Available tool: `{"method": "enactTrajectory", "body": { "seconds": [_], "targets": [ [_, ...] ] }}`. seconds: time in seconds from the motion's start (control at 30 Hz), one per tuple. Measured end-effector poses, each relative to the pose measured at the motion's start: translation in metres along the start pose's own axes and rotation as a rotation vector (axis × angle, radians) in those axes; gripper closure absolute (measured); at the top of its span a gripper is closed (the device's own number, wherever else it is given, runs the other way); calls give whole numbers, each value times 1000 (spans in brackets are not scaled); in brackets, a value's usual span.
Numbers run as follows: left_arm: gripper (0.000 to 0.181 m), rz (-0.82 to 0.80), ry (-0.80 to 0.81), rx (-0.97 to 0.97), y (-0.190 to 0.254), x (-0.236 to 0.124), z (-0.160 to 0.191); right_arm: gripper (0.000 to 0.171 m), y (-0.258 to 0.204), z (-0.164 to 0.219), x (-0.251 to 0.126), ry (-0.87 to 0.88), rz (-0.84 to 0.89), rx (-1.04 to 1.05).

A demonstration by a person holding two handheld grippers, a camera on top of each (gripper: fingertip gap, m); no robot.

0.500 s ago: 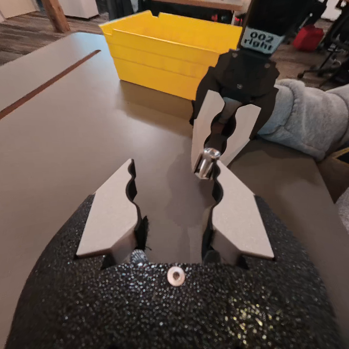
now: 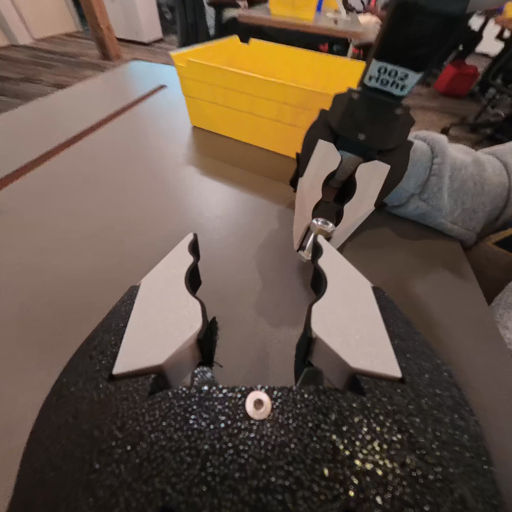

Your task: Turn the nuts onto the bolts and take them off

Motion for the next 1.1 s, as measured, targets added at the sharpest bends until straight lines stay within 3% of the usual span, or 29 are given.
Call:
{"method": "enactTrajectory", "body": {
  "seconds": [0.13,0.37,0.47,0.53,0.63,0.87,0.97,1.03,1.1],
  "targets": [
    [94,70,111,-24,2,-13,-8,156,0,0,1,-1,5,-2],
    [92,153,-55,43,18,28,-2,156,-5,-2,3,5,-24,-25],
    [91,114,-28,13,9,15,-2,156,-7,-5,1,24,-25,-45],
    [104,58,33,-21,0,-1,-3,156,-6,-6,-2,38,-33,-47],
    [96,120,123,-40,0,-17,-8,156,-7,-6,-1,37,-33,-50],
    [94,217,-73,34,22,23,-1,156,-13,-7,3,38,-65,-64],
    [89,167,-26,-2,12,11,-2,156,-14,-9,2,55,-65,-77],
    [103,72,49,-41,-1,-4,-4,156,-12,-9,-3,65,-63,-71],
    [96,101,111,-56,-2,-17,-7,156,-10,-9,-4,70,-52,-68]
  ]
}}
Point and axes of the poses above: each gripper's, where its closed fingertips meet, x out along the fingers, z out of its underside, y = z × x across the jaws, the point moved 8 cm from there along -x, back along the fingers, and after that the axes turned 4 degrees about z, right-handed, at the moved point
